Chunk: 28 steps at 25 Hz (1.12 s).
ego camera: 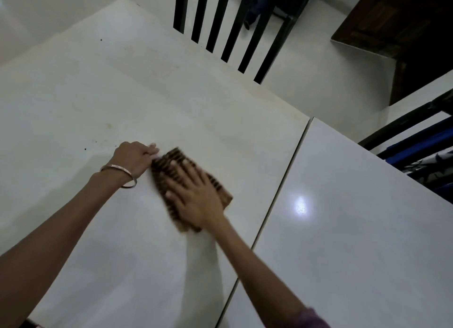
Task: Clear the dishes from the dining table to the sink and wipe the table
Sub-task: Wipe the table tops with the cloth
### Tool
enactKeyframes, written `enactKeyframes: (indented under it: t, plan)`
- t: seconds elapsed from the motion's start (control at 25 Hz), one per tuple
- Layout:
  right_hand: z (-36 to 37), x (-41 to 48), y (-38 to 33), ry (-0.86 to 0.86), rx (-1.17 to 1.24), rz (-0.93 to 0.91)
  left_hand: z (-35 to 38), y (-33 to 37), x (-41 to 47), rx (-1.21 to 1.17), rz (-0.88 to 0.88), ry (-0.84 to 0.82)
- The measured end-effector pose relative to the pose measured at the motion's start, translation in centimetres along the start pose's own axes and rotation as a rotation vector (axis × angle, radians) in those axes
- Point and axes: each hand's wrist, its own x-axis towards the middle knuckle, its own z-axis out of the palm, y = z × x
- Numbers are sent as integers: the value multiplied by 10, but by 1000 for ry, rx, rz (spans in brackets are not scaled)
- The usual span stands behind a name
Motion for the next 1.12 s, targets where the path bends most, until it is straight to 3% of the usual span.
enactKeyframes:
  t: [0.12,0.2,0.24,0.36,0.44,0.56,0.64,0.72,1.0,1.12]
  plan:
    - [15,-69,-38,-64,2,-193,-15,3,-11,-172,-6,37]
    - [14,-91,-25,-73,-39,-239,-25,-8,-20,-261,-1,136]
    - [10,-89,-9,-40,-57,-136,-33,-20,-22,-286,-14,208]
    - [-12,-42,59,207,40,669,-61,-68,-15,-295,-108,362]
    - [-30,9,98,272,72,1059,-84,-99,5,-293,-168,382]
    - [-51,78,144,313,135,1313,-103,-133,34,-292,-192,438]
    - [-53,132,154,340,177,1385,-110,-159,52,-318,-206,501]
    - [-46,191,141,318,168,1318,-116,-180,72,-335,-225,560]
    - [-10,437,42,116,71,530,-126,-230,113,-390,-223,791]
    - [0,499,-2,23,50,295,-127,-250,102,-431,-259,900]
